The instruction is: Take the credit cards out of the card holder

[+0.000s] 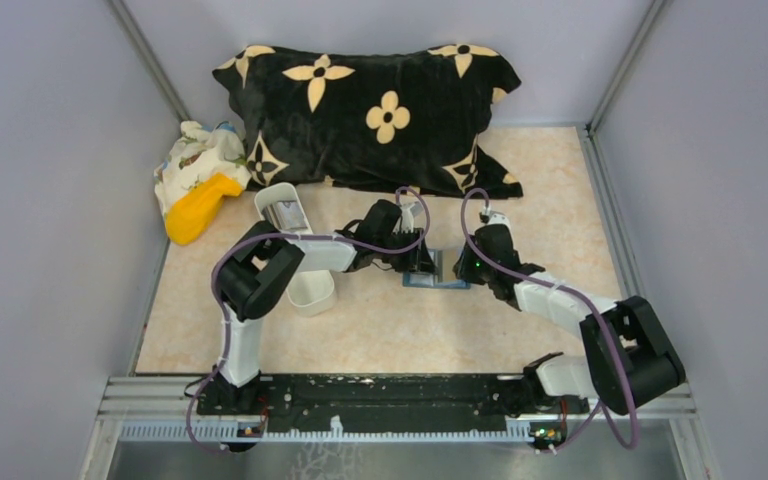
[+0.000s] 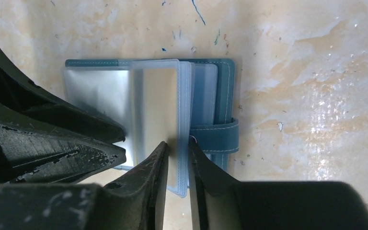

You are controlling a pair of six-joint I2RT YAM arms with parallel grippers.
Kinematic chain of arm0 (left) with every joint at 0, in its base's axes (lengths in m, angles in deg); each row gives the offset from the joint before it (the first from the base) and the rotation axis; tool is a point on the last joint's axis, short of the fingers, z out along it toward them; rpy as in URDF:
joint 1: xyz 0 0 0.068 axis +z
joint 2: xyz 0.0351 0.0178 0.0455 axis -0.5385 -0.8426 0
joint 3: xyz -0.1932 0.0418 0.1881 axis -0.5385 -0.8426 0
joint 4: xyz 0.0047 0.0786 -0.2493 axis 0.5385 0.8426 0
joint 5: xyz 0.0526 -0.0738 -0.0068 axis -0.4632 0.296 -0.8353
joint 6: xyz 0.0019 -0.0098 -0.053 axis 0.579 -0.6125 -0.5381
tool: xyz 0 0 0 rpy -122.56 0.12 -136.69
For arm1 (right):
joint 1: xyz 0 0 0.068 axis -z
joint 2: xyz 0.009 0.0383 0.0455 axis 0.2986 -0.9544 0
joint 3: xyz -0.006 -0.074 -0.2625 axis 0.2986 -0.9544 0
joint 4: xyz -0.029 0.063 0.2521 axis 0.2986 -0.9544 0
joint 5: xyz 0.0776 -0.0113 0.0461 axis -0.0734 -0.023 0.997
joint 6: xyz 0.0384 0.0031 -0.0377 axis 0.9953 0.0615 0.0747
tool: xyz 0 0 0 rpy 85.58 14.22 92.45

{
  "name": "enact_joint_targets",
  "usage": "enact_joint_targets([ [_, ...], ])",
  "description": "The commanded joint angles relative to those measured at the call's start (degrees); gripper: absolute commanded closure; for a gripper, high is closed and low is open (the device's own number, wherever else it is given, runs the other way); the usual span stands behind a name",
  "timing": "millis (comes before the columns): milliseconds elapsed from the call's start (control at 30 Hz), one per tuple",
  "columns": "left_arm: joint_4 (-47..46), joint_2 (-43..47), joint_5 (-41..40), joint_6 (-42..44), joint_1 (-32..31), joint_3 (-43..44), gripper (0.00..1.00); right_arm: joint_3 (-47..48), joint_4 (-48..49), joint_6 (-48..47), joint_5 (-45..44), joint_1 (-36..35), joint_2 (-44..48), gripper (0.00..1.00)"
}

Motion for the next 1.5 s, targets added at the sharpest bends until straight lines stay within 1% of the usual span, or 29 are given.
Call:
enact_joint_targets([
  [0, 0.6, -1.8, 0.3, 0.7, 0.0, 1.5, 0.59, 0.7, 1.7, -0.4, 0.3, 0.4, 2.3, 0.85],
  [67, 0.5, -2.1, 0.4, 0.5, 0.0, 1.5, 0.59, 0.7, 1.8, -0.5, 0.2, 0.4, 2.3, 0.95],
  [100, 0.5, -2.2, 0.4, 0.5, 0.0, 1.6, 0.59, 0.7, 1.8, -0.5, 0.2, 0.4, 2.1, 0.99],
  [133, 0.5, -2.1, 0.4, 0.5, 0.0, 1.6, 0.59, 0.6, 2.0, -0.7, 0.3, 0.5, 1.6, 1.00],
  [300, -0.9, -1.9, 1.3, -0.2, 0.3, 1.0, 0.59, -0.5, 4.6, -0.5, 1.6, 0.4, -1.5, 1.00],
  [467, -7.8, -1.3, 4.6, -3.0, 1.0, -1.8, 0.60, -1.2, 6.5, 0.2, 2.8, 0.4, -5.3, 1.00],
  [600, -13.7, -1.4, 6.3, -5.3, 1.1, -3.9, 0.61, -1.5, 7.1, 0.4, 3.3, 0.4, -6.1, 1.00],
  [767, -19.2, -1.6, 7.3, -7.8, 1.4, -6.1, 0.61, -1.7, 7.4, 0.4, 3.6, 0.5, -7.3, 1.00],
  [1033, -28.9, -0.3, 8.2, -12.2, 2.5, -9.9, 0.62, -2.8, 10.5, 1.9, 7.8, 0.5, -9.8, 1.00],
  [1233, -34.1, 0.0, 9.0, -14.4, 3.4, -10.9, 0.62, -3.7, 12.3, 3.0, 9.8, 0.5, -11.0, 1.00],
  [1467, -35.9, -0.3, 9.7, -15.6, 4.2, -11.2, 0.62, -3.9, 13.0, 3.4, 10.5, 0.5, -11.2, 1.00],
])
